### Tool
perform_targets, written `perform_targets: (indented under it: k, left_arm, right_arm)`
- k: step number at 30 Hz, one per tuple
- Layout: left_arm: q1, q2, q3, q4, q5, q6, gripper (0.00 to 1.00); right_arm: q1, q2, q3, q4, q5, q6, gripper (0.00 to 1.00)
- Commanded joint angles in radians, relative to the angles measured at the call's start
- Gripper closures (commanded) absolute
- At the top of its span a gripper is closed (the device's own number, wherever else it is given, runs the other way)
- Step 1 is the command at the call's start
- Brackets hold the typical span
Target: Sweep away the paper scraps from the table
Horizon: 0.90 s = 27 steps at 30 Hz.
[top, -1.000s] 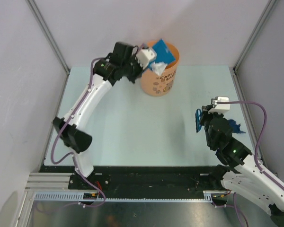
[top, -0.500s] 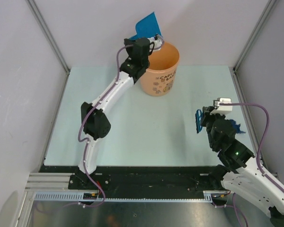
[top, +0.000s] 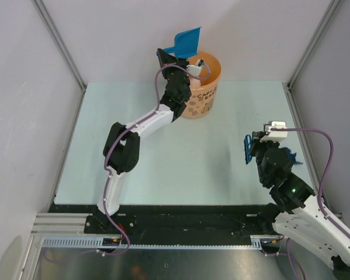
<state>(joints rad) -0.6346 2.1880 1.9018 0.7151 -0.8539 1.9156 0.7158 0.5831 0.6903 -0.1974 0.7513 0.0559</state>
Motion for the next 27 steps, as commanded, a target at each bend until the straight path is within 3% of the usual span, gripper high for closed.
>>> perform_targets:
  k: [1,6,7,9,10,11,13,14,18,21,23,27]
  left_arm:
    - [0.003,-0.043,-0.017,0.214,0.026,0.168,1.0]
    - [0.001,-0.085,-0.01,0.192,0.006,0.044,1.0]
    - [0.0,-0.102,-0.007,0.103,-0.022,-0.011,1.0]
    - [0.0,-0.177,-0.001,-0.061,-0.043,-0.273,1.0]
    - [0.0,-0.213,-0.003,-0.285,-0.037,-0.387,1.0]
    - [0.0,-0.274,-0.006,-0.409,-0.018,-0.62,1.0]
    - [0.001,-0.336,-0.007,-0.76,0.056,-0.841,1.0]
    - [0.001,-0.362,-0.05,-0.829,0.122,-0.971,1.0]
    - [-0.007,-0.537,-0.272,-0.946,0.208,-1.098,1.0]
    - [-0.008,-0.624,-0.433,-1.012,0.303,-1.194,1.0]
    - [-0.007,-0.651,-0.533,-1.051,0.366,-1.257,1.0]
    - [-0.005,-0.677,-0.668,-1.077,0.414,-1.316,1.0]
  right_arm:
    - [-0.007,-0.011,0.003,0.018,0.031,-0.022,1.0]
    - [-0.021,0.001,0.0,0.015,0.104,-0.044,1.0]
    - [-0.042,0.009,-0.005,0.03,0.133,-0.053,1.0]
    - [-0.09,0.036,-0.06,0.157,0.244,-0.143,1.0]
    - [-0.155,0.046,-0.086,0.23,0.269,-0.18,1.0]
    - [-0.195,0.055,-0.11,0.368,0.305,-0.212,1.0]
    - [-0.337,0.095,-0.181,0.487,0.298,-0.284,1.0]
    - [-0.384,0.113,-0.189,0.534,0.269,-0.281,1.0]
    - [-0.527,0.234,-0.189,0.611,0.23,-0.298,1.0]
    - [-0.558,0.354,-0.189,0.752,0.266,-0.439,1.0]
    - [-0.578,0.444,-0.189,0.869,0.275,-0.542,1.0]
    - [-0.673,0.607,-0.184,0.957,0.223,-0.576,1.0]
